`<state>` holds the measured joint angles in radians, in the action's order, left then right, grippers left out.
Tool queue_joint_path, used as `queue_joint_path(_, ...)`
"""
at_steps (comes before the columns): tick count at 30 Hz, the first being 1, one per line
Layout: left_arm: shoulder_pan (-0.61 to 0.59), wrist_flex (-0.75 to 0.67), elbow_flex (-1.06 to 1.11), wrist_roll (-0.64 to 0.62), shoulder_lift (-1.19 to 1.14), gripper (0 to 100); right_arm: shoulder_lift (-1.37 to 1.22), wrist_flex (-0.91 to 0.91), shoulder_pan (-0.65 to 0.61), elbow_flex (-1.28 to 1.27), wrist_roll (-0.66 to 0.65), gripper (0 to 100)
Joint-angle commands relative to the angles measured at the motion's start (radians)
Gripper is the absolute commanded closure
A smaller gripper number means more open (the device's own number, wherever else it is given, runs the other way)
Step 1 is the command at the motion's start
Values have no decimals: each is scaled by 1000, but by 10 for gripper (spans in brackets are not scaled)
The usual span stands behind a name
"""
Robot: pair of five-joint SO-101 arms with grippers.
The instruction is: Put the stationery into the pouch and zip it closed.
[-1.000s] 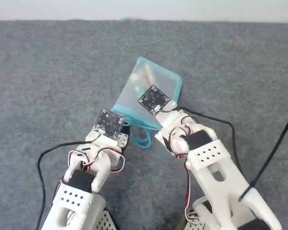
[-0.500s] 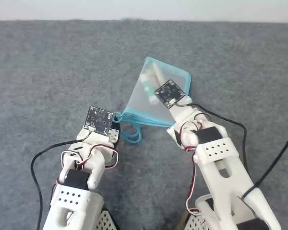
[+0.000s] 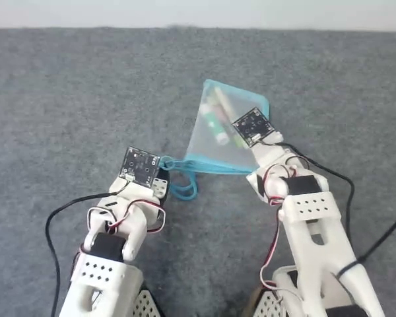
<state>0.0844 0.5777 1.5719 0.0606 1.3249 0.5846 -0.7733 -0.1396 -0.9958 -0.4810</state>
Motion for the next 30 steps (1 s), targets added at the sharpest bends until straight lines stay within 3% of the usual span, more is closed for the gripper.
queue_joint_path(1,-41,-37,-35,2,-6,990,-19,-2,116,-8,-8,993)
queue_joint_path(6,-17,-32,-31,5,-14,983,-12,-4,113,-8,-2,993)
queue_joint_path(10,69,17,-24,5,-8,858,-5,-58,85,-5,0,987)
queue_joint_path(13,141,74,-30,6,-8,791,-5,-131,47,0,20,898)
queue_joint_path(19,157,81,-39,29,-6,787,22,-197,-2,6,6,712)
queue_joint_path(30,164,121,-47,133,-6,791,386,-341,-1,68,66,702)
